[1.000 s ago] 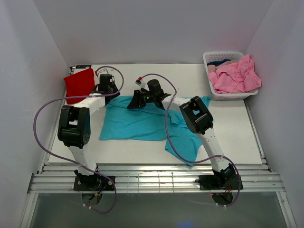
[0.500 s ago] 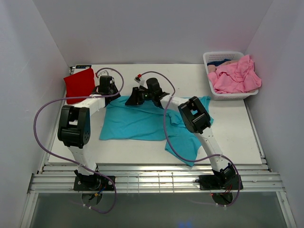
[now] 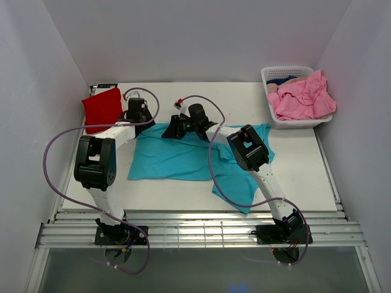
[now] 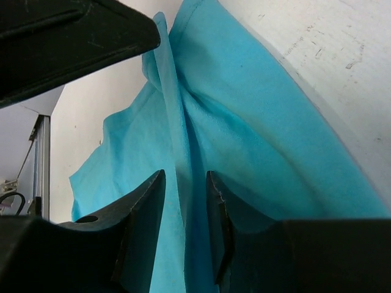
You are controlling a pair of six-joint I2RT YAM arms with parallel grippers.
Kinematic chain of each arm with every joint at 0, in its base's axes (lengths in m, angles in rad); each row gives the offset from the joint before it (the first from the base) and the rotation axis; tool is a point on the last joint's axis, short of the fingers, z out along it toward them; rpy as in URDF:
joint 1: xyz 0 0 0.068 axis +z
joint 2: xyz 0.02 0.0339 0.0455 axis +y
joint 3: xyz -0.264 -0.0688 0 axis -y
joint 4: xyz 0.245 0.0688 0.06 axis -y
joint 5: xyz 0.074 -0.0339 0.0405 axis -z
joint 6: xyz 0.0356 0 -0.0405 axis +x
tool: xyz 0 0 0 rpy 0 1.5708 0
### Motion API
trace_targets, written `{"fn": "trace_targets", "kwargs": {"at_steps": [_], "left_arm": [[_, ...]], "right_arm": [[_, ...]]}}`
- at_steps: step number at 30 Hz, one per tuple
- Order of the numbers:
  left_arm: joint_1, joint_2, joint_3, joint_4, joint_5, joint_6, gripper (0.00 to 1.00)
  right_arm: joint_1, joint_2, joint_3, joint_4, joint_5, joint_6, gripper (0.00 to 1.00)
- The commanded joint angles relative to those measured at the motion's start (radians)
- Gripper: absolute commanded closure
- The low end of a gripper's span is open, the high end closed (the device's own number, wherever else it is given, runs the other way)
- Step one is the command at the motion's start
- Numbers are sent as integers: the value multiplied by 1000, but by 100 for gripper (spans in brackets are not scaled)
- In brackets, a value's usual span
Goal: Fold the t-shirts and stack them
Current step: Fold the flattened tshirt in 1/3 of the way
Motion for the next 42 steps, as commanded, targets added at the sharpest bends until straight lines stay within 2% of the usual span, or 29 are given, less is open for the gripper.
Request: {"fn": "trace_targets", "kwargs": {"at_steps": [1,19,22,24,26,30,33,42], "left_arm": [[-1,-59,-11,23,7,-12,53],[0,-58,-9,30,37,-15,53],[-5,-59,-9,34,88,-18,59],[-24,-66,-11,20,93,-24,67],[-53,-72,-11,1,73,-36,72],[-104,-84,-14,-54,30,-55,100],[-136,-79,-15,-71,-15,-55,100],[-143,-27,8,-124,-82,-59,100]], "right_arm": [[7,-39,-45,37,-23,-11,60],[36,-116,-173,99,-139,0,60],[41,-113,-155,100,-141,9,60],[41,-108,-145,100,-141,10,60],[41,-105,-141,96,-136,10,60],[41,-99,-136,91,-130,4,60],[41,-99,-139,92,-127,4,60],[41,-97,-142,92,-126,3,60]]}}
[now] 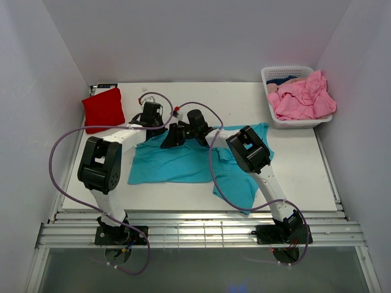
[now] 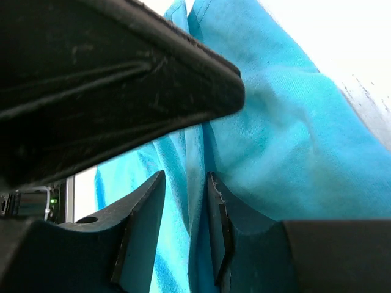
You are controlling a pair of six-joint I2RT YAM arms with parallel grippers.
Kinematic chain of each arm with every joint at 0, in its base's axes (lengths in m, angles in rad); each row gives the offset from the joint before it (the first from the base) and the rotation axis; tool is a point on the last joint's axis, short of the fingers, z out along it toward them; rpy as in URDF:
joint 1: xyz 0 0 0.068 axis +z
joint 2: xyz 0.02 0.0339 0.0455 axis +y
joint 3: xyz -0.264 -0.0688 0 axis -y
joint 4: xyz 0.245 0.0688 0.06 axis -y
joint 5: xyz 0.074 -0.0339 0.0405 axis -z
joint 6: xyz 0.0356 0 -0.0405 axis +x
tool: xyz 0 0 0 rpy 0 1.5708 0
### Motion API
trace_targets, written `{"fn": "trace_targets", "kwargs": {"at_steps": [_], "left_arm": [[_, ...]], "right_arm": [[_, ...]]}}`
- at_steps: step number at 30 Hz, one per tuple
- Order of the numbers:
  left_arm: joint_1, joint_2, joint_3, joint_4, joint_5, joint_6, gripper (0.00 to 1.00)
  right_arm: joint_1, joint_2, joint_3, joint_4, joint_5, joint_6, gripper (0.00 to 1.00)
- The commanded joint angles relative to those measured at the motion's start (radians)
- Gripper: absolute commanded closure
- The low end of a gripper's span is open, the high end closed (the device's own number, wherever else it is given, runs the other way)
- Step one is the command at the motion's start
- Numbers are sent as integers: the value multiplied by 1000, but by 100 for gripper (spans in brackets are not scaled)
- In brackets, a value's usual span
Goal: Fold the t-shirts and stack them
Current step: Fold the flattened tshirt in 1/3 of the way
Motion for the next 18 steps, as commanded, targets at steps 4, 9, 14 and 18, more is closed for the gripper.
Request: {"fn": "trace_targets", "kwargs": {"at_steps": [4,9,14,18], "left_arm": [[7,29,23,-41,-81,-19,100],[7,83,28,-41,-74,-27,100],[7,130,29,-41,-78,-36,100],[19,150,44,-50,-87,-42,100]], "right_arm": [[4,-17,18,21,-15,10,60],[4,-23,11,35,-17,14,60],[4,-23,21,35,-24,17,60],[5,-38,-3,58,-43,33,61]]}}
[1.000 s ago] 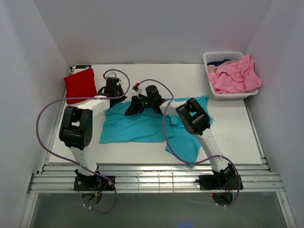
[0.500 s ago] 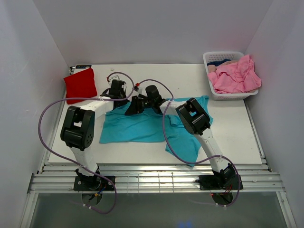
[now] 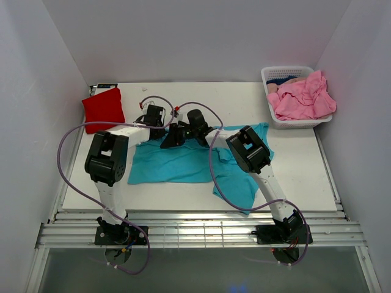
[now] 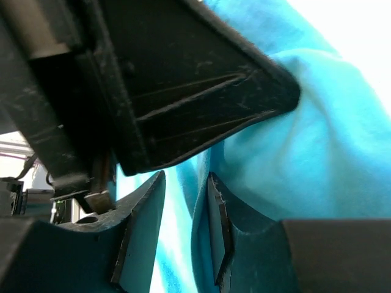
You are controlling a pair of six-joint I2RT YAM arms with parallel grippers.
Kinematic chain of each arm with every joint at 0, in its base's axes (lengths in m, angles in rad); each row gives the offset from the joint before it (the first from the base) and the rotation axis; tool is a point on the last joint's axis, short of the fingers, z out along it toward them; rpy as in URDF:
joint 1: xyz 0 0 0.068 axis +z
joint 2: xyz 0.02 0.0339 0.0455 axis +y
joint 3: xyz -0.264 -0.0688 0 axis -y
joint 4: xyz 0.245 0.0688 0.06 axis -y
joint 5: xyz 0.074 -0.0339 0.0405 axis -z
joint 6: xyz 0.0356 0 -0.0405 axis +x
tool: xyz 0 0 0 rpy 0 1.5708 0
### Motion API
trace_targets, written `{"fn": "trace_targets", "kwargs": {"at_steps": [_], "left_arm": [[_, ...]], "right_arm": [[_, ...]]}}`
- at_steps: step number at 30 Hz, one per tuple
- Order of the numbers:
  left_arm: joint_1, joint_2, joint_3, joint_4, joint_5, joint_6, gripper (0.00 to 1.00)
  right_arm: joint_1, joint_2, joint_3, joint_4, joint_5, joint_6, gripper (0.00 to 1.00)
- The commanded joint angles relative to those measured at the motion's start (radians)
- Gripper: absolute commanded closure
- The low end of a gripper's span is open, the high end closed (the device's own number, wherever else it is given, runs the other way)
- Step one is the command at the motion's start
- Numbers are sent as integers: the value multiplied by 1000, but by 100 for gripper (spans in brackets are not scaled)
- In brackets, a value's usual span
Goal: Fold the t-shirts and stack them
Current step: Fold the flattened tshirt in 1/3 of the way
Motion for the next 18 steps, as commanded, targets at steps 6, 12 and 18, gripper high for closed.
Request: {"fn": "trace_targets", "kwargs": {"at_steps": [6,12,18], "left_arm": [[42,45,50,-49,-12,-1,100],[63,53,69,-52,-6,3,100],[71,51,61,-43,0,5,100]], "right_arm": [[8,-79,-66,93,-61,16,60],[14,-105,-141,139,-84,42,60],[16,-130,-163,176,-89,60,61]]}}
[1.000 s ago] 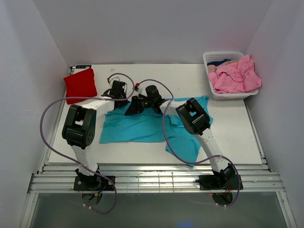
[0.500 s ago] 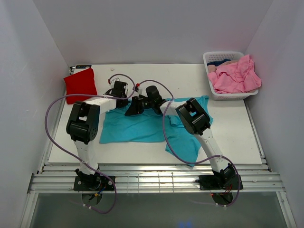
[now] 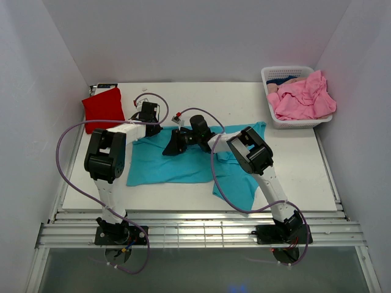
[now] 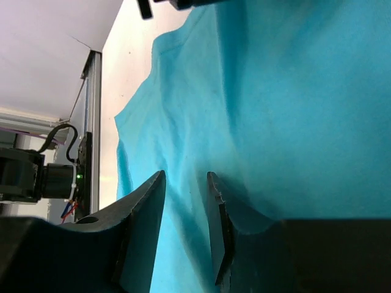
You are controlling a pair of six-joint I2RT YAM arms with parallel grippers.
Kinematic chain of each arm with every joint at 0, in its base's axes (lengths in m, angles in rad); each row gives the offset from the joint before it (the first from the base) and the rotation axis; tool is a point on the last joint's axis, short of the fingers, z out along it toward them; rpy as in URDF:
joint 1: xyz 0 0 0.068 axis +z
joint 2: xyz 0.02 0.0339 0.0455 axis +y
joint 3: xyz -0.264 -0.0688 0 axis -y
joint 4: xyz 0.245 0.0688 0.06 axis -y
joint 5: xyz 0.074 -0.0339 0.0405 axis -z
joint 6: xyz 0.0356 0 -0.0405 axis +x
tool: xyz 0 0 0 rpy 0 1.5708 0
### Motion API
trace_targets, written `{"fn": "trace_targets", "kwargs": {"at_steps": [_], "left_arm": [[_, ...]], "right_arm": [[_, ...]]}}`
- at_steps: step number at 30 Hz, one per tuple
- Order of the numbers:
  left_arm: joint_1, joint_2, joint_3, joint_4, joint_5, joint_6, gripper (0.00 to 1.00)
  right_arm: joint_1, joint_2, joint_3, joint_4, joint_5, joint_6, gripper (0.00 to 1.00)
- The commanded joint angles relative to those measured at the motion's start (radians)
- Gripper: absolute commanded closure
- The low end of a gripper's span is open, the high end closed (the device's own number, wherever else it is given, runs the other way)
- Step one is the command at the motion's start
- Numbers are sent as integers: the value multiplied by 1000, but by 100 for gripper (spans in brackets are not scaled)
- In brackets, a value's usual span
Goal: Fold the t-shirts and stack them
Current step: Fold the flattened tshirt in 1/3 of the way
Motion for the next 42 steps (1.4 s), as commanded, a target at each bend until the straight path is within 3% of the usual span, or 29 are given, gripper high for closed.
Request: {"fn": "trace_targets", "kwargs": {"at_steps": [1,9,14,20,29,42], "left_arm": [[9,12,6,-24,-3,11,100],[13,14,12,-15,12,20,100],[13,2,16,14,22,33,100],[13,-106,-20,51,-66,45,100],[15,-241,-59,59,-176,59,100],[48,-158,-42,45,-195,70,100]], "right_arm": [[7,-80,4,75,-25,20,61],[7,-93,91,130,39,59,60],[7,19,243,107,55,91,63],[7,149,357,82,53,119,69],[9,185,334,111,55,131,69],[7,182,320,119,78,120,67]]}}
